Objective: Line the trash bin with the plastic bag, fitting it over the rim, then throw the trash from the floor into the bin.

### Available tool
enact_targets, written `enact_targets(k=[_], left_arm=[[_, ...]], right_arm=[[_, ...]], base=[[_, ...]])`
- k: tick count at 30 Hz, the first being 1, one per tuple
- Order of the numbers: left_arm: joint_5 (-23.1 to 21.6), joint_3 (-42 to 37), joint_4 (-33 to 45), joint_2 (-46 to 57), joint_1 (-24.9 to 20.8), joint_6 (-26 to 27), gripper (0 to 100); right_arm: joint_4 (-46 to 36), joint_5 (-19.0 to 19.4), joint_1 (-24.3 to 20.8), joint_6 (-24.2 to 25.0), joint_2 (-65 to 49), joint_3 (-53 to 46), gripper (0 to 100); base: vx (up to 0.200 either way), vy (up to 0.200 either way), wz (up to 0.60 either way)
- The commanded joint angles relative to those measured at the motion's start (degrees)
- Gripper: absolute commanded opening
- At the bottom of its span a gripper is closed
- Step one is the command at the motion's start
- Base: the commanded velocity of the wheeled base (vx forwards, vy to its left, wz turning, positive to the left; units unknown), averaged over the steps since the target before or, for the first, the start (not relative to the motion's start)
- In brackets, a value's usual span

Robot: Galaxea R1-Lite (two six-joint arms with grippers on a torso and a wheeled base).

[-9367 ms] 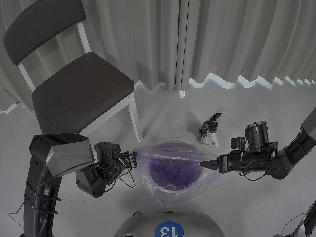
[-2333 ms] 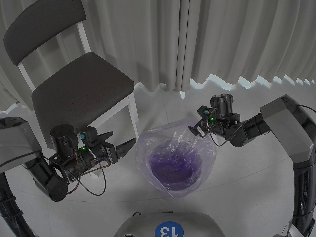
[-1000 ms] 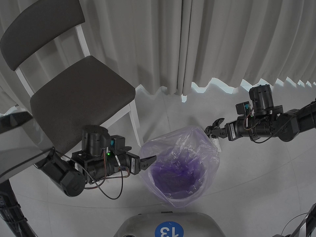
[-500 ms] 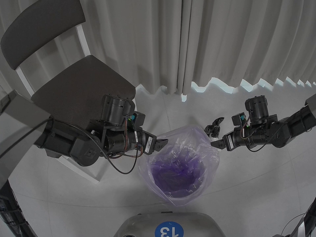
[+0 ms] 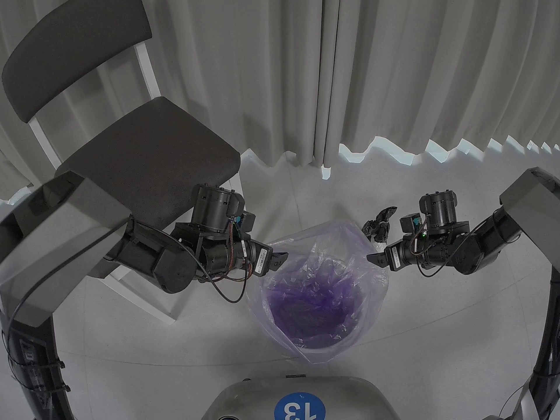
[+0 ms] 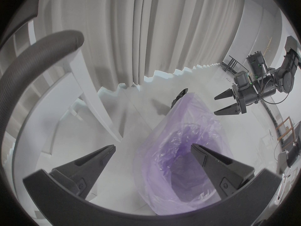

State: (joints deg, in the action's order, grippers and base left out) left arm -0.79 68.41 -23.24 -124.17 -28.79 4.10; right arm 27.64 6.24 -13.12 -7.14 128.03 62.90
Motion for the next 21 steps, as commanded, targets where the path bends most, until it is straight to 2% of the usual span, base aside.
enact_targets(k=[1, 7, 13, 21], left_arm=[[0.0, 0.76, -0.06, -3.09, 1.37, -0.05, 100], [0.09, 2.16, -0.85, -5.2, 1.55, -0.05, 100], [1.32, 8.4, -0.14, -8.81, 2.43, -0.23, 100], [1.23, 9.46, 0.12, -11.44, 4.45, -0.23, 100]], right_arm=[[-0.04, 0.0, 0.81, 0.02, 3.37, 2.31, 100], [-0.04, -0.35, 0.99, 0.2, 4.78, 3.81, 100], [-0.39, -0.53, 1.78, 0.11, 7.77, 7.41, 100], [-0.65, -0.53, 2.13, 0.2, 11.02, 10.66, 100]], base=[[0.0, 0.0, 0.0], [0.0, 0.0, 0.0], [0.0, 0.0, 0.0], [0.0, 0.0, 0.0]])
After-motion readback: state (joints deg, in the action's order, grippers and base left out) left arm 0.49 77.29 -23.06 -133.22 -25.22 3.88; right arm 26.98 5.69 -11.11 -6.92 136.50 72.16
